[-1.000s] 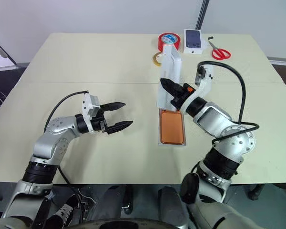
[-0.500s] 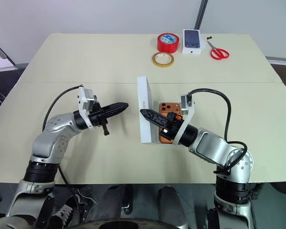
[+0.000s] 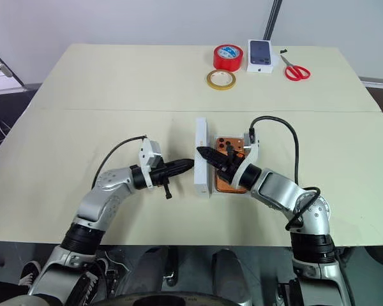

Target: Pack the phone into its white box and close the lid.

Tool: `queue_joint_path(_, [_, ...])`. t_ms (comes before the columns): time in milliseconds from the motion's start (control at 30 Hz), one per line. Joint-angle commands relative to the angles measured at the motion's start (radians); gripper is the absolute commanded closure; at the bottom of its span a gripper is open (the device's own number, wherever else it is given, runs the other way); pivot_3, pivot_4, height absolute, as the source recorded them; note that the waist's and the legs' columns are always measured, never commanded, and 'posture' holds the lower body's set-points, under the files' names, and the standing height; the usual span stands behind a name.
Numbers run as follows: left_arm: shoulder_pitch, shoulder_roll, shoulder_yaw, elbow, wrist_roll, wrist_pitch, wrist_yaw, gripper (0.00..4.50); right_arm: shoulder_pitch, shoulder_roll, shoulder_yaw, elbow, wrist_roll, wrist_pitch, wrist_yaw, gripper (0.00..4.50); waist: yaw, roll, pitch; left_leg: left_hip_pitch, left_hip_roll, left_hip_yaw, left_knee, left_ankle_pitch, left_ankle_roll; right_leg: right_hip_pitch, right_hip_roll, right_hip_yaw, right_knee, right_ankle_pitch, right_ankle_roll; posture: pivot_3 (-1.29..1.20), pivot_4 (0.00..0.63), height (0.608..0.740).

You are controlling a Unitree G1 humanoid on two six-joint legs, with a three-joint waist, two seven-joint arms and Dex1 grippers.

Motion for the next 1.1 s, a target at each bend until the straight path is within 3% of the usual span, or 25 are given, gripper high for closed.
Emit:
queue_joint_path(33, [-0.049, -0.037, -0.014, 0.036, 0.02, -0.049, 0.006, 4.5, -0.01, -0.041, -0.047, -0.016, 0.001, -0.014, 0.039, 2.23, 0.0, 0.0, 0.0, 0.0, 0.0, 0.0, 0.0, 0.0, 0.0, 0.0, 0.0, 0.0, 0.0, 0.0, 0.0, 0.0, 0.15, 0.728])
queue_joint_path(133, [-0.099, -0.095, -0.034, 0.115, 0.043, -0.079, 0.009, 4.5, 0.029, -0.133, -0.093, -0.053, -0.082, 0.012, 0.129, 0.65, 0.008, 0.0, 0.0, 0.0, 0.0, 0.0, 0.0, 0.0, 0.0, 0.0, 0.0, 0.0, 0.0, 0.0, 0.0, 0.0, 0.15, 0.728])
queue_joint_path(333, [-0.177, -0.209, -0.068, 0.253, 0.085, -0.142, 0.013, 4.5, 0.089, -0.343, -0.21, -0.038, -0.274, 0.028, 0.348, 0.65, 0.024, 0.0, 0.0, 0.0, 0.0, 0.001, 0.003, -0.001, 0.002, 0.001, 0.0, 0.0, 0.0, 0.0, 0.0, 0.0, 0.15, 0.728])
queue_joint_path(400, [-0.195, -0.238, -0.071, 0.277, 0.088, -0.146, 0.011, 4.5, 0.109, -0.408, -0.201, -0.067, -0.441, -0.016, 0.449, 0.65, 0.022, 0.0, 0.0, 0.0, 0.0, 0.001, 0.003, -0.001, 0.002, 0.001, 0.0, 0.0, 0.0, 0.0, 0.0, 0.0, 0.15, 0.728])
queue_joint_path(500, [-0.199, -0.224, -0.063, 0.271, 0.095, -0.151, 0.0, 4.5, 0.1, -0.402, -0.171, -0.099, -0.605, -0.089, 0.513, 0.65, 0.016, 0.0, 0.0, 0.0, 0.0, 0.001, 0.002, -0.001, 0.002, 0.001, 0.001, 0.001, 0.0, 0.0, 0.0, 0.0, 0.15, 0.728])
queue_joint_path(600, [-0.179, -0.15, -0.038, 0.205, 0.081, -0.117, -0.028, 4.5, 0.128, -0.402, -0.035, -0.155, -0.914, -0.246, 0.6, 1.51, 0.013, 0.001, -0.001, 0.001, 0.002, 0.001, 0.002, -0.001, 0.002, 0.0, 0.004, 0.001, 0.0, 0.0, 0.0, 0.0, 0.15, 0.728])
queue_joint_path(667, [-0.158, -0.101, -0.035, 0.155, 0.074, -0.087, -0.042, 4.5, 0.141, -0.384, 0.021, -0.153, -1.061, -0.335, 0.624, 2.48, 0.013, 0.001, -0.001, 0.001, 0.003, 0.001, 0.002, -0.001, 0.002, -0.001, 0.005, 0.001, 0.001, 0.0, 0.0, 0.0, 0.15, 0.728])
queue_joint_path(800, [-0.1, 0.01, -0.026, 0.012, 0.024, 0.043, -0.086, 4.5, 0.128, -0.326, 0.049, -0.128, -1.208, -0.422, 0.648, 4.47, 0.018, 0.001, -0.001, 0.0, 0.003, 0.001, 0.002, 0.0, 0.001, 0.0, 0.005, 0.002, 0.0, 0.0, 0.0, 0.0, 0.15, 0.728])
queue_joint_path(967, [-0.049, 0.089, -0.027, -0.043, 0.035, 0.101, -0.08, 4.5, 0.119, -0.306, 0.081, -0.106, -1.346, -0.471, 0.701, 4.47, 0.025, 0.001, -0.001, 0.0, 0.001, 0.0, 0.003, 0.0, 0.0, 0.001, 0.003, 0.001, 0.0, 0.0, 0.0, 0.0, 0.15, 0.728])
queue_joint_path(1100, [-0.039, 0.057, -0.032, 0.026, 0.06, 0.046, -0.049, 4.5, 0.118, -0.292, 0.096, -0.097, -1.415, -0.489, 0.744, 4.47, 0.022, 0.001, -0.001, 0.001, 0.001, 0.0, 0.003, 0.0, 0.0, 0.001, 0.003, 0.001, 0.001, 0.0, 0.0, 0.0, 0.15, 0.728])
